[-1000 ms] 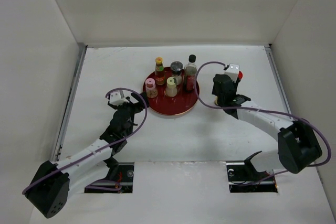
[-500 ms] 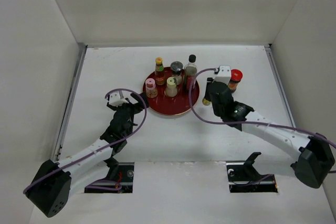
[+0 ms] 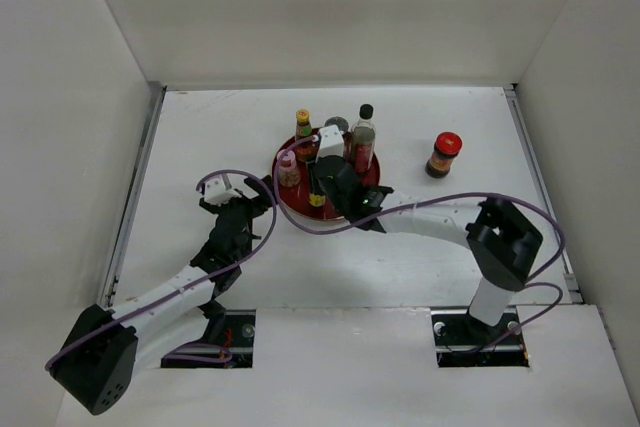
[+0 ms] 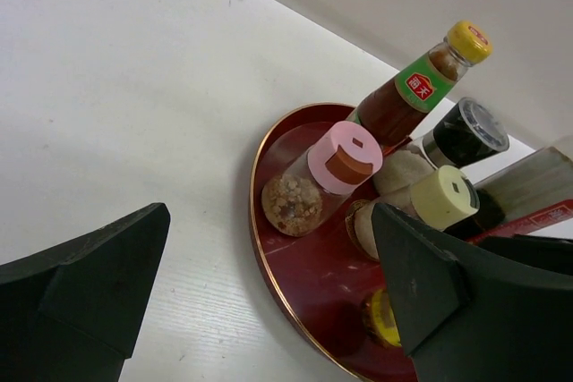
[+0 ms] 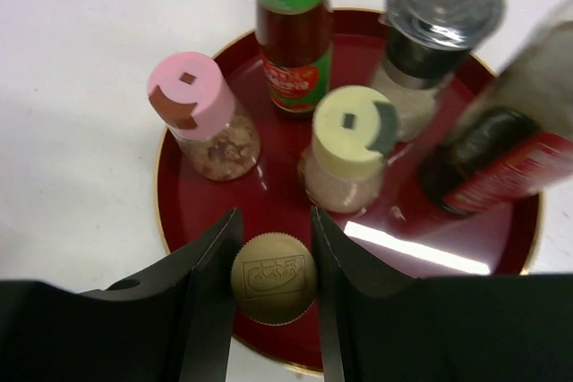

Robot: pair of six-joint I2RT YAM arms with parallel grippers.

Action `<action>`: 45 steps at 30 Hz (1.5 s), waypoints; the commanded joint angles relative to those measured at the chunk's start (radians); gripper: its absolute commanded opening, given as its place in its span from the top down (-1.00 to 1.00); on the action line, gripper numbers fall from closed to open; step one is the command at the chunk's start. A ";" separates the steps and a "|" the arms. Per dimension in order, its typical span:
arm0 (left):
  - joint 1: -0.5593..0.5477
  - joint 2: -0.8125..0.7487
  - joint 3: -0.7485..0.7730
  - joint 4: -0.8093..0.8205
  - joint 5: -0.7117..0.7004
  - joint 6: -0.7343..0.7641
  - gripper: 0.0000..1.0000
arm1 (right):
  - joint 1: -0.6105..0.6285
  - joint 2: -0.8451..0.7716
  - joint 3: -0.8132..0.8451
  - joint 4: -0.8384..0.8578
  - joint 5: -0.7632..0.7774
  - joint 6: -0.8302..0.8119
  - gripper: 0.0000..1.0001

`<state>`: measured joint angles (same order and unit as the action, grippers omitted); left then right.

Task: Organize the condiment bottles

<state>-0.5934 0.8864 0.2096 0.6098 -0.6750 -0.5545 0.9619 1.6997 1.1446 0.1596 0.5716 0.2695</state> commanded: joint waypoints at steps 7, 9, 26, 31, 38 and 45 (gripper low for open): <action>0.004 -0.006 -0.001 0.056 0.009 -0.010 -1.00 | 0.005 0.136 0.133 0.189 0.002 -0.038 0.17; 0.005 0.017 0.001 0.061 0.009 -0.010 -1.00 | 0.013 0.144 0.136 0.184 0.005 -0.044 0.06; 0.001 0.025 0.010 0.048 0.017 -0.012 -1.00 | -0.082 -0.372 -0.218 0.222 0.068 -0.013 -0.49; 0.004 0.025 0.008 0.048 0.020 -0.013 -1.00 | -0.397 -0.508 -0.377 0.170 0.165 0.077 0.27; -0.001 0.029 0.013 0.047 0.045 -0.013 -1.00 | -0.674 -0.336 -0.252 0.017 0.070 0.082 -1.00; 0.005 0.032 0.011 0.053 0.061 -0.015 -1.00 | -0.700 -0.190 -0.166 -0.017 0.024 0.073 -1.00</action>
<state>-0.5900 0.9184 0.2096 0.6178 -0.6304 -0.5579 0.2752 1.5021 0.9218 0.1478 0.6212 0.3386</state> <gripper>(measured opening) 0.997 0.999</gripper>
